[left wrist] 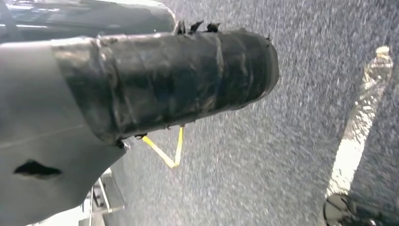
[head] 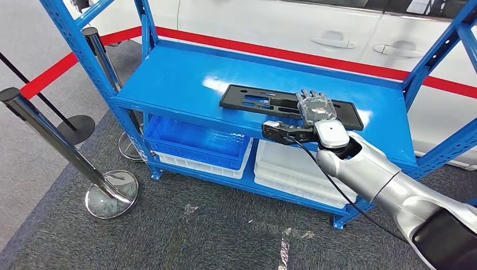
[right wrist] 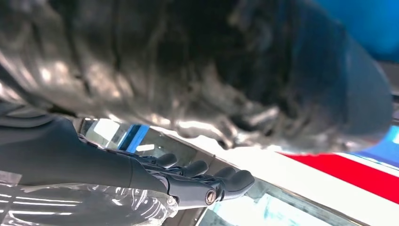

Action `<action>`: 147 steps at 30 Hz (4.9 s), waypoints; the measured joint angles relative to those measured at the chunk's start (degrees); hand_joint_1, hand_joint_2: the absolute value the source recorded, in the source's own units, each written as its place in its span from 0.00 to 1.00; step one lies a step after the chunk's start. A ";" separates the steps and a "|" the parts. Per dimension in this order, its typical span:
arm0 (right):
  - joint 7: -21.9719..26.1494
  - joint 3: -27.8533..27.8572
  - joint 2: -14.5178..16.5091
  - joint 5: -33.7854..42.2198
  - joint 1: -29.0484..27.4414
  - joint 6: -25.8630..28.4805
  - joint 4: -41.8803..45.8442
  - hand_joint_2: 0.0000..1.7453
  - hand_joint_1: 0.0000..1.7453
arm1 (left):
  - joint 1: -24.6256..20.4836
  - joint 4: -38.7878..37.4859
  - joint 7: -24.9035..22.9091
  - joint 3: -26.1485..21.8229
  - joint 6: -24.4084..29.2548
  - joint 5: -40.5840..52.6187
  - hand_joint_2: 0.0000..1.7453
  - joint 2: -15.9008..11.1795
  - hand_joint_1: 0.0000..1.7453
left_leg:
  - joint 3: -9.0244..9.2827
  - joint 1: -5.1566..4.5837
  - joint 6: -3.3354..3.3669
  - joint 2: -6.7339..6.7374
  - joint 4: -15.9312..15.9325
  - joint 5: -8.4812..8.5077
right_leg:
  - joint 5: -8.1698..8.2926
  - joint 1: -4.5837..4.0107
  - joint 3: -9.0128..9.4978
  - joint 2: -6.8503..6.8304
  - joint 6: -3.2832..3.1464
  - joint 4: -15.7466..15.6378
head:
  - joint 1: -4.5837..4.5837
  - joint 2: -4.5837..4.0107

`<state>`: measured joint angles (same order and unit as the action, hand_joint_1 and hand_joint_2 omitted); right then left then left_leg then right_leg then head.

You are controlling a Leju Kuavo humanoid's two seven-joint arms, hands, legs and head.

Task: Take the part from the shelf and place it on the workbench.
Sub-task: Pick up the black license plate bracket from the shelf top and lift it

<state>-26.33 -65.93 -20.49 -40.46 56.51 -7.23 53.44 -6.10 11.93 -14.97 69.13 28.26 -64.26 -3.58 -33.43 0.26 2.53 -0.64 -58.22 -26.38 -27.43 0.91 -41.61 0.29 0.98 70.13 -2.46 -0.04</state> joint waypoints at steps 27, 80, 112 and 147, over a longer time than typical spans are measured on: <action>-0.57 0.67 -1.81 1.05 -2.14 -0.82 0.29 1.00 0.00 | -0.13 -0.01 0.08 0.17 0.11 -0.13 0.00 0.16 0.00 | -0.62 0.43 -0.26 0.22 0.44 0.78 | -4.88 -0.13 1.04 0.11 0.34 2.37 | -0.21 0.00; 4.10 1.36 0.01 4.63 -5.47 -2.09 -0.73 1.00 1.00 | -0.30 -0.02 2.25 0.17 0.13 -1.88 0.00 -0.74 0.00 | 2.51 0.19 -1.92 -0.08 1.25 -1.72 | 2.74 -0.57 5.85 -0.02 -1.43 -11.06 | -0.04 0.00; 8.19 1.76 3.78 -10.22 3.66 5.18 20.54 1.00 1.00 | -0.20 -0.02 4.19 0.16 -1.72 -2.26 1.00 -1.79 0.00 | 2.34 0.11 -2.44 -0.01 1.16 -1.65 | 2.88 -0.47 5.83 -0.06 -1.60 -11.14 | -0.02 0.00; 8.27 1.41 3.86 -3.46 2.84 2.95 39.45 1.00 1.00 | -0.06 -0.01 5.72 -0.28 -2.75 -1.89 1.00 -1.73 0.00 | 2.41 0.10 -2.48 0.06 1.14 -1.70 | 2.88 -0.47 5.85 0.03 -1.60 -11.22 | -0.02 0.00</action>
<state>-18.06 -64.52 -16.62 -43.92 59.35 -4.28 92.89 -6.16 11.92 -9.25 68.85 25.51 -66.15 -5.31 -31.02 0.35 0.04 -0.58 -57.08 -28.08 -24.56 0.43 -35.76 0.32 -0.62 58.91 -2.49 -0.04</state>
